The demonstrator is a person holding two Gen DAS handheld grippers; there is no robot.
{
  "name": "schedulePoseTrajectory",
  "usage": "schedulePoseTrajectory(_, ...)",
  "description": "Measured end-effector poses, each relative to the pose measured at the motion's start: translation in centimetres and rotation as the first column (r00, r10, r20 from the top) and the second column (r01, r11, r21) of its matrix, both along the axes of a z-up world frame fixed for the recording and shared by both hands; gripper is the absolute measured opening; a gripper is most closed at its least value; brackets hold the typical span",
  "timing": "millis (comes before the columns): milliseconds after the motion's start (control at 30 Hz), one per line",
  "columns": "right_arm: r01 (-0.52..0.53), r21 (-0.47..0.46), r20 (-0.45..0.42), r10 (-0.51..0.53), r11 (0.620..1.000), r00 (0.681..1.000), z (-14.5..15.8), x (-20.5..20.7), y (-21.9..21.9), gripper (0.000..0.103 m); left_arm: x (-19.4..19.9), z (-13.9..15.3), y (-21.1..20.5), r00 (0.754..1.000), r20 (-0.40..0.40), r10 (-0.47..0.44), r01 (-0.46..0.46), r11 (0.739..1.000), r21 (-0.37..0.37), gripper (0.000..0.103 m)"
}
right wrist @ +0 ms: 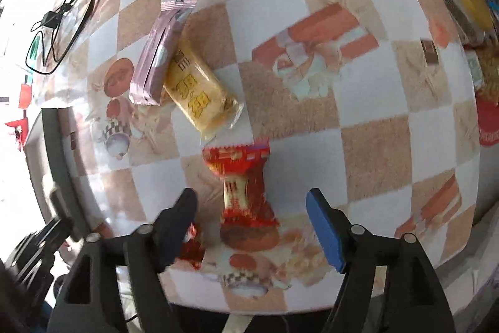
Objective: Organize snacks
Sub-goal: 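Carry the clear packet with the left tool while the right tool carries a red candy to the tray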
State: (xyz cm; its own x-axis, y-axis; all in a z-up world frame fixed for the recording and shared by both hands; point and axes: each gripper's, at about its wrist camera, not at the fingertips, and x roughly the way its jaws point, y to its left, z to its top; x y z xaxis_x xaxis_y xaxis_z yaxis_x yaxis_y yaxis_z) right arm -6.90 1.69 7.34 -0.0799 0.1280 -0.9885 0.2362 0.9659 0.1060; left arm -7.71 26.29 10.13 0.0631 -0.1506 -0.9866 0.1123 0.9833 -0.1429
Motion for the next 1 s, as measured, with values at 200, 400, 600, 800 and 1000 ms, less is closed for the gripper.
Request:
schedulePoseTrajectory(200, -0.024, -0.022, -0.064, 0.023, 0.999, 0.998, -2.4, 1.3, 0.9, 0.041, 0.0, 1.0, 1.6, 0.999, 0.018, 0.038, -0.038, 0.999, 0.006, 0.017)
schedulePoseTrajectory(400, -0.016, -0.039, -0.042, 0.015, 0.999, 0.999, -1.6, 1.8, 2.4, 0.024, -0.1, 2.2, 3.7, 0.995, 0.047, 0.09, -0.091, 0.996, 0.019, 0.017)
schedulePoseTrajectory(600, -0.059, 0.016, 0.043, 0.058, 0.998, 0.997, 2.4, 3.5, 4.3, 0.024, 0.0, 2.5, 5.5, 0.989, 0.062, 0.133, -0.136, 0.99, 0.036, 0.017)
schedulePoseTrajectory(800, -0.153, 0.055, 0.095, 0.147, 0.987, 0.984, 4.5, 5.4, 9.1, 0.024, -0.3, 3.0, 8.2, 0.979, 0.081, 0.189, -0.192, 0.981, 0.031, 0.017)
schedulePoseTrajectory(1000, -0.273, 0.093, 0.116, 0.262, 0.957, 0.958, 5.1, 6.2, 15.3, 0.024, -1.1, 3.2, 11.8, 0.963, 0.097, 0.253, -0.258, 0.965, 0.04, 0.016)
